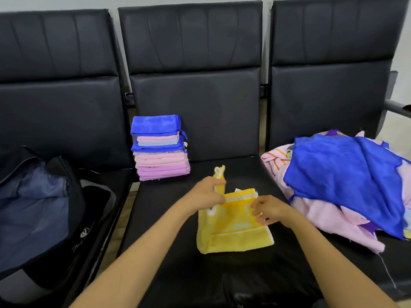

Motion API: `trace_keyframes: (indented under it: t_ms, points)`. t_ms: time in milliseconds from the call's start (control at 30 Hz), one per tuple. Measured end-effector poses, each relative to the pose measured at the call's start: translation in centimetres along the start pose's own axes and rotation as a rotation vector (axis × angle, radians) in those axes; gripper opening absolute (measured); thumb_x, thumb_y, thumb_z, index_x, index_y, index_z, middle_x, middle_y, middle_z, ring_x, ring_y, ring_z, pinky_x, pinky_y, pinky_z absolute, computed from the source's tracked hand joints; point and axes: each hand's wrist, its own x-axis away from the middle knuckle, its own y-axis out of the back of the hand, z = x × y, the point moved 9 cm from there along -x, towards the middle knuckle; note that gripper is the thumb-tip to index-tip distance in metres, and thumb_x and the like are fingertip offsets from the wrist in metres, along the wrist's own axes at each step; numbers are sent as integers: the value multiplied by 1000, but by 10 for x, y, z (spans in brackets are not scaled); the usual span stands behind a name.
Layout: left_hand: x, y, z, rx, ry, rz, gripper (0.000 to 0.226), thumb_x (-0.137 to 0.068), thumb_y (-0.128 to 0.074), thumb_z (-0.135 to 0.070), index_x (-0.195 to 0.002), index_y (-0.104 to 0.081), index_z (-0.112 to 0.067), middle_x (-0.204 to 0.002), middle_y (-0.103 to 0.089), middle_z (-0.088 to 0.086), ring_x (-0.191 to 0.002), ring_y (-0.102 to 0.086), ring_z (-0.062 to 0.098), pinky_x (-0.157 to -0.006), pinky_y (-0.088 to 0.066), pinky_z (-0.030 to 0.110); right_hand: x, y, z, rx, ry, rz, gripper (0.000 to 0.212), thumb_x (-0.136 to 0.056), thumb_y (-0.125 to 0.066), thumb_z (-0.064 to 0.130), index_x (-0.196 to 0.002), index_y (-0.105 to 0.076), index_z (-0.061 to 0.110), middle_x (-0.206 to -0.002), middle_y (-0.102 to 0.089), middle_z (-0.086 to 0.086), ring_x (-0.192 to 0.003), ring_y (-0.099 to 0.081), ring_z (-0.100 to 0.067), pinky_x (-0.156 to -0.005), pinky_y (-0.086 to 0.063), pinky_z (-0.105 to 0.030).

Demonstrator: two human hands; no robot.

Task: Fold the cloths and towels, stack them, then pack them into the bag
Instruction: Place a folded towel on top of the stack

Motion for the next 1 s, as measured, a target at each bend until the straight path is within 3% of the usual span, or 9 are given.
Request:
trace_keyframes:
  t_ms: [133,200,300,400,533,633,733,800,1000]
  points:
    - [-19,-68,-15,97,39,125,63,-86,-58,-4,-145,-39,-17,-139,-40,6,-98,-56,19,-55,-44,16,7,1,-17,-309,-123,39,32,-101,-45,26,-122,-54,5,-106,-68,-15,-94,-68,-26,-83,-57,-37]
    - [-25,-94,-14,152,67,150,67,-87,-55,0,-148,-34,-16,-141,-41,8,-105,-60,26,-48,-44,14,9,1,-20,-411,-146,44,43,-102,-38,37,-121,-54,2,-107,-67,-19,-95,-67,-29,-85,-55,-40]
    - [-31,-121,-3,250,107,213,72,-89,-57,-2,-150,-27,-26,-145,-37,4,-118,-55,27,-68,-57,26,8,3,-24,-443,-143,44,54,-101,-31,48,-116,-55,2,-103,-66,-18,-93,-66,-29,-79,-55,-37]
    - [-32,-122,14,362,151,227,62,-92,-54,-3,-146,-35,-28,-142,-39,2,-119,-54,23,-82,-57,32,4,2,-24,-367,-129,58,51,-99,-35,51,-119,-53,7,-102,-64,-11,-94,-64,-25,-77,-54,-34]
    - [-33,-70,42,265,125,-140,49,-88,-49,5,-131,-50,-17,-131,-47,6,-111,-52,20,-78,-47,26,-3,1,-22,-197,-75,21,46,-88,-67,29,-126,-51,9,-119,-62,-9,-106,-62,-25,-85,-55,-36]
    - [-24,-36,82,102,261,-366,49,-87,-52,0,-133,-43,-14,-133,-40,11,-125,-40,28,-95,-42,31,-5,0,-18,55,-59,-43,43,-90,-64,17,-129,-48,7,-128,-56,-10,-113,-58,-26,-92,-53,-36]
    - [-15,-58,128,407,542,-192,72,-83,-70,-10,-142,-30,-7,-140,-40,12,-126,-45,30,-102,-42,38,-5,-3,-12,295,-49,-103,40,-95,-53,18,-132,-44,9,-130,-54,-11,-115,-55,-24,-89,-49,-29]
    - [-10,-76,135,618,613,-62,69,-79,-77,-15,-136,-41,-4,-132,-53,12,-118,-54,29,-103,-44,45,-7,-6,-9,361,-22,-129,36,-97,-49,20,-131,-46,10,-128,-55,-10,-112,-56,-23,-80,-47,-27]
    - [-11,-79,104,867,436,57,51,-77,-76,-15,-124,-57,-10,-115,-68,9,-105,-64,26,-84,-51,40,-8,-8,-9,430,-19,-163,42,-94,-50,29,-132,-43,10,-132,-50,-11,-113,-54,-25,-90,-47,-31]
